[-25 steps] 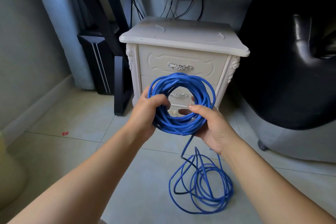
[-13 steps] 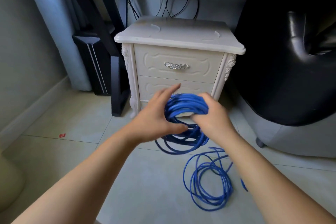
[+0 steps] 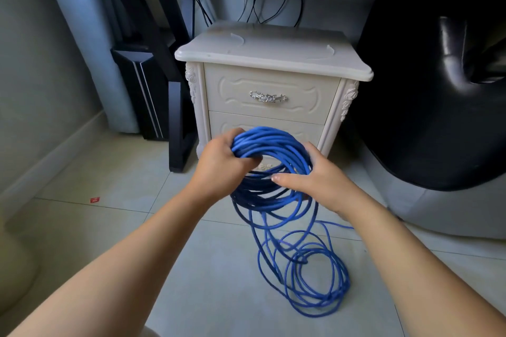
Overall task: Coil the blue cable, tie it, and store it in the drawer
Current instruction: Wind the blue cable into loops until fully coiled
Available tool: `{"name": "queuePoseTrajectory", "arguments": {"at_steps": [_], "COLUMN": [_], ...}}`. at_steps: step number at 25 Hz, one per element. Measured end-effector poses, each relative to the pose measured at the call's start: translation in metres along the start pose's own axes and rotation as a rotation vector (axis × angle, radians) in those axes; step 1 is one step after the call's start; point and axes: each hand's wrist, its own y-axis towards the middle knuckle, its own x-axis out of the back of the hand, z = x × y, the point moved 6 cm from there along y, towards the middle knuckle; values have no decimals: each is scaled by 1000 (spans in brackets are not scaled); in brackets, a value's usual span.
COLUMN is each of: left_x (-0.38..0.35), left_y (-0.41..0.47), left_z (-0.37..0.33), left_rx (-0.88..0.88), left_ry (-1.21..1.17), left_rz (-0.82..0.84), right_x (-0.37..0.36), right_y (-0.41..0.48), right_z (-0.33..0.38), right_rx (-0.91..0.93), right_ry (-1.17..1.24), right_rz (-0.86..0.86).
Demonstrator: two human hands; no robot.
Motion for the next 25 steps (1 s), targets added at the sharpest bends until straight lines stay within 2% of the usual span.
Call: {"name": "queuePoseTrajectory", "arguments": {"at_steps": [3,8,11,13,17,19,21,25], "left_x": [4,-7,-15,-22,-28,-23,-20,-31], "left_y": [3,3,-1,-4,-8,-8,-9,-13], "left_z": [11,16,18,17,7,0,-20,-62], "left_rx": [151,273,346,382,364,303,168,-220], "left_ry": [-328,-625,-696,-722,-570,-484,-351,366], "left_rz": [-89,-80,-45,27,200,177,135,185], "right_x": [-6,-12,-11,-3,18,27,34,34], "right_y": [4,9,10,10,7,5,-1,-14], "right_z": [-8,-10,-12,-17,-15,-8,2,19], "right_rx": [7,34,-5,-35,-35,-3,45,165], "right_ry": [257,517,513,431,354,286,139,-116], "right_rz": [-59,-146,-169,-267,-397,-432,-428,-338]}}
